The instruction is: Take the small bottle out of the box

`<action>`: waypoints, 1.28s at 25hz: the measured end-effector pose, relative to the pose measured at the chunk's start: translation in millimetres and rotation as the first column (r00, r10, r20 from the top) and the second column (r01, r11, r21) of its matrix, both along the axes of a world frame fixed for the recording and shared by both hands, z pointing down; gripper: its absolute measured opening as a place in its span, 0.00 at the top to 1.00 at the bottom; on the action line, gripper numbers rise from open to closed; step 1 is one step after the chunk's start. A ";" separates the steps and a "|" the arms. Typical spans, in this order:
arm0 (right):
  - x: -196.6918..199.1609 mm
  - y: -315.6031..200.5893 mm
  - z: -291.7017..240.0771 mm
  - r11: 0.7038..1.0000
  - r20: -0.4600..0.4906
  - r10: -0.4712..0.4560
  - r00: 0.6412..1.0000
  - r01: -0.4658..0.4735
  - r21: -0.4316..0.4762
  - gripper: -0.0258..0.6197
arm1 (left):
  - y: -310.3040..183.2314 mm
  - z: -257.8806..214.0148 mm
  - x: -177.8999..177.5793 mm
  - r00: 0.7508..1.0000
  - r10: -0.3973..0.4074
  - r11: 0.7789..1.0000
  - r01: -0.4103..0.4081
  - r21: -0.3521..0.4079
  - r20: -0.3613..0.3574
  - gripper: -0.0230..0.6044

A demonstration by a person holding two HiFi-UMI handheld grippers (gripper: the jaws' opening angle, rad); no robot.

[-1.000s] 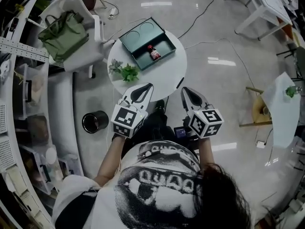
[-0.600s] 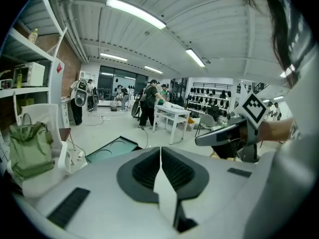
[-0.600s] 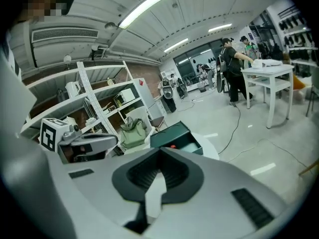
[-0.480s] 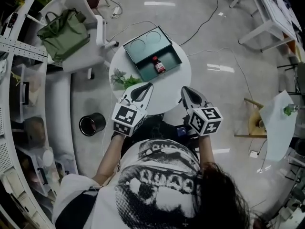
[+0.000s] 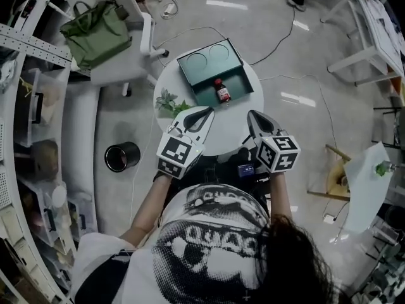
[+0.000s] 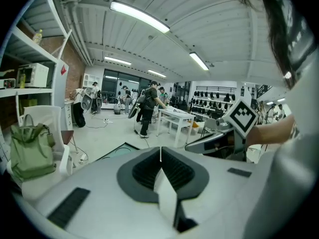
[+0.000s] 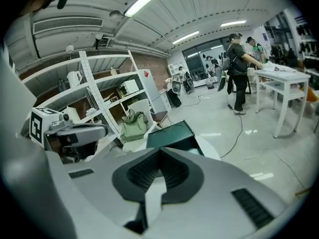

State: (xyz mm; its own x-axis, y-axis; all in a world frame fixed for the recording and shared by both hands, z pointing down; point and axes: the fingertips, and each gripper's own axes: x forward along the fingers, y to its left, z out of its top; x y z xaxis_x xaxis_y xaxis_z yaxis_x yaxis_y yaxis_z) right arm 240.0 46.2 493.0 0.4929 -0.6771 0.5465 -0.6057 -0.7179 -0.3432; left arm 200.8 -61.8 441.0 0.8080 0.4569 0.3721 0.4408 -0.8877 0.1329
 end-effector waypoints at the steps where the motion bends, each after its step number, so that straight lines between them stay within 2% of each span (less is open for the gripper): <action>1: 4.2 -1.4 2.8 1.000 0.002 -0.014 1.000 0.014 -0.008 0.96 | 0.8 -0.2 1.7 1.000 -0.007 1.000 0.007 -0.002 -0.002 0.94; 5: 22.0 -9.8 13.9 0.996 0.018 -0.086 0.996 0.087 -0.030 0.96 | 1.4 -1.5 8.2 0.999 -0.050 0.999 0.050 0.000 -0.008 0.94; 8: 36.7 -17.5 17.1 0.987 0.042 -0.154 0.987 0.156 -0.037 0.96 | -2.7 -4.9 14.1 0.993 -0.115 0.993 0.115 0.013 0.000 0.94; 13: 59.7 -30.1 30.3 0.956 0.084 -0.285 0.955 0.290 -0.053 0.96 | -3.9 -10.2 18.7 0.960 -0.278 0.960 0.278 -0.002 0.020 0.94; 18: 79.1 -50.5 51.9 0.922 0.124 -0.372 0.920 0.381 -0.063 0.92 | -1.8 -9.8 20.9 0.928 -0.371 0.929 0.370 0.031 0.032 0.94; 21: 84.4 -60.6 70.0 0.887 0.167 -0.436 0.885 0.453 -0.086 0.88 | -3.5 -11.5 21.3 0.901 -0.432 0.901 0.431 0.039 0.025 0.94; 25: 84.3 -77.8 92.8 0.840 0.247 -0.501 0.829 0.534 -0.089 0.79 | -13.5 -10.5 18.4 0.852 -0.523 0.852 0.522 0.040 0.021 0.94; 29: 77.4 -93.2 113.0 0.825 0.349 -0.511 0.786 0.563 -0.060 0.72 | -21.8 -8.2 11.1 0.804 -0.594 0.805 0.593 0.037 0.022 0.94; 32: 80.1 -98.1 134.5 0.810 0.392 -0.506 0.768 0.580 -0.091 0.67 | -23.8 -8.3 2.2 0.775 -0.631 0.775 0.631 0.031 0.022 0.94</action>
State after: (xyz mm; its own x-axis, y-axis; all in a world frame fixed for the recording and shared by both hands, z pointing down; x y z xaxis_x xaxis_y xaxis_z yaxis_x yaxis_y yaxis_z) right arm 320.0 -51.9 627.6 -0.1622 -0.6355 0.7549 -0.7882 -0.3768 -0.4866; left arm 202.9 -85.6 432.7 0.9010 -0.1598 0.4034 -0.2232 -0.9680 0.1150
